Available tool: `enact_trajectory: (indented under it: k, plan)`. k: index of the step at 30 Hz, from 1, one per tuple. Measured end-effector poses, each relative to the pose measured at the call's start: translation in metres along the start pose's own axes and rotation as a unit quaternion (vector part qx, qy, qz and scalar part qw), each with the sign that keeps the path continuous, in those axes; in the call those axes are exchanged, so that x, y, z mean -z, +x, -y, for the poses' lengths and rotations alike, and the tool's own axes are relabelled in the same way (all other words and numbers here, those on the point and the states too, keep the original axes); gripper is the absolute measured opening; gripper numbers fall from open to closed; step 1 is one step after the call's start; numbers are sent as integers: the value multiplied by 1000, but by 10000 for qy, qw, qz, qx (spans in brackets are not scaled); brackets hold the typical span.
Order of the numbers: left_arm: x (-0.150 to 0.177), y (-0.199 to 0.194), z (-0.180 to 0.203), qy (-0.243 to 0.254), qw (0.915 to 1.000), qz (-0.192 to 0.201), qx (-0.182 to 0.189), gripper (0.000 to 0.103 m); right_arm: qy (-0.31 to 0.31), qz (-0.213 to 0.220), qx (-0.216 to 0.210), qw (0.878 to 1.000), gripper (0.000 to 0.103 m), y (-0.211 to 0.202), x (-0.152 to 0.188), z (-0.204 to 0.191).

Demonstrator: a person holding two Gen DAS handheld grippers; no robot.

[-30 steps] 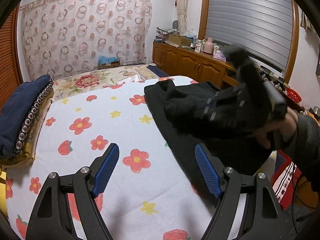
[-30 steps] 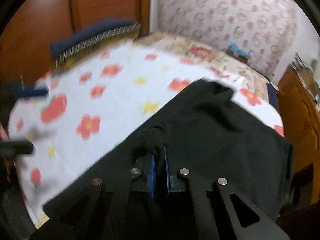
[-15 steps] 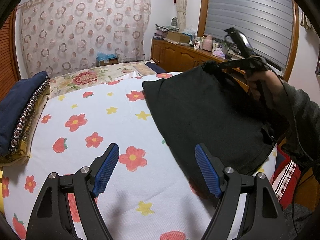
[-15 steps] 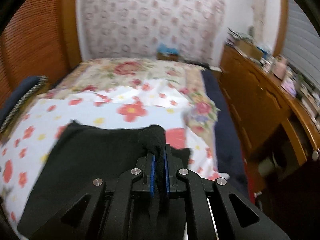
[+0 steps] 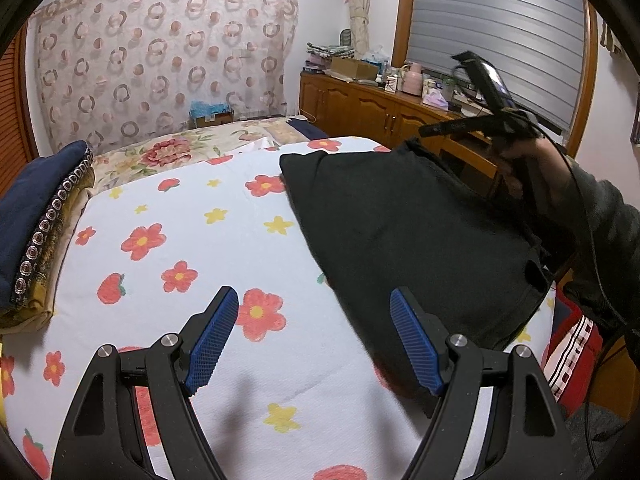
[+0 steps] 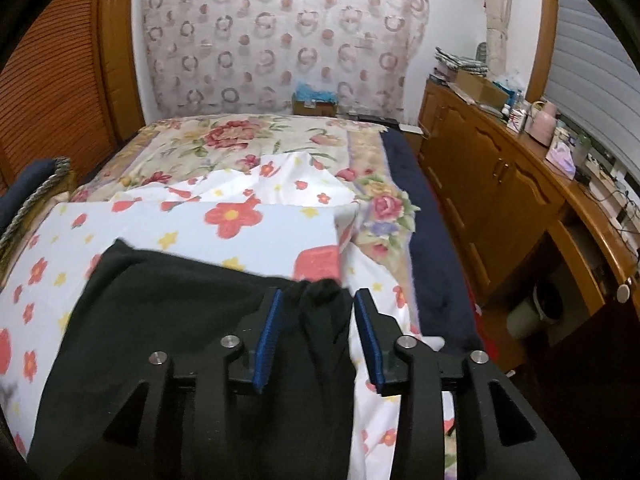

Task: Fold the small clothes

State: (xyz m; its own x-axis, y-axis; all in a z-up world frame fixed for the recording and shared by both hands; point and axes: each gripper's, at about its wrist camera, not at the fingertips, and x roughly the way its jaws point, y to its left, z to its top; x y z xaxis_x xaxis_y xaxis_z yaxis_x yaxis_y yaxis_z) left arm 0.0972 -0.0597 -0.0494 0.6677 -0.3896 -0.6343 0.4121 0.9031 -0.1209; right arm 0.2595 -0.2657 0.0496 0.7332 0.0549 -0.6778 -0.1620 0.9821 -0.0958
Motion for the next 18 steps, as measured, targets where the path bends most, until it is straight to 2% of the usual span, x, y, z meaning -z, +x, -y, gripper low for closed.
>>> enact_trajectory:
  k: [4,8,11,18]
  plan:
    - [0,3,3,5,10000,-19,32,79,-47,60,-225,9997,40,-34,33,2]
    - [0,7,7,53,10000,-47,70,79,-171,66,-387,9991,51,-56,71,-5]
    - [1,9,10,74,9999,-69,95,79,-318,-23,-309,9990,55,-65,98,-9]
    - [5,15,21,143,9995,-186,213,79,-170,-146,-489,9986,56,-85,135,1]
